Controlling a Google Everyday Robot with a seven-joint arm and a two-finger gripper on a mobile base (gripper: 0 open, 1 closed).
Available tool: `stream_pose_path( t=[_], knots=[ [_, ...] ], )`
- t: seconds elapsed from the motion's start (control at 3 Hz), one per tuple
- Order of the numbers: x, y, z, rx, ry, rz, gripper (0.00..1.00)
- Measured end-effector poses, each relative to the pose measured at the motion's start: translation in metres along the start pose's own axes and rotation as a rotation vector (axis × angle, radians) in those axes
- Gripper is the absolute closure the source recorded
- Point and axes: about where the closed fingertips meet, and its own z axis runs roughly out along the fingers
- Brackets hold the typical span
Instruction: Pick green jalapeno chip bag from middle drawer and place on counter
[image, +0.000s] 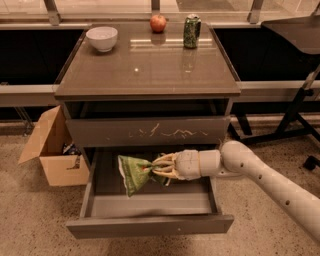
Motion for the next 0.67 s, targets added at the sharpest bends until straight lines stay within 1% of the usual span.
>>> stream_pose_path(
  t=[0.33,0.67],
  knots=[
    [-0.048,-0.01,-0.034,0.027,-0.022,-0.122,1.0],
    [-0.086,-0.023,-0.068,0.077,-0.024,-0.232,1.0]
  ],
)
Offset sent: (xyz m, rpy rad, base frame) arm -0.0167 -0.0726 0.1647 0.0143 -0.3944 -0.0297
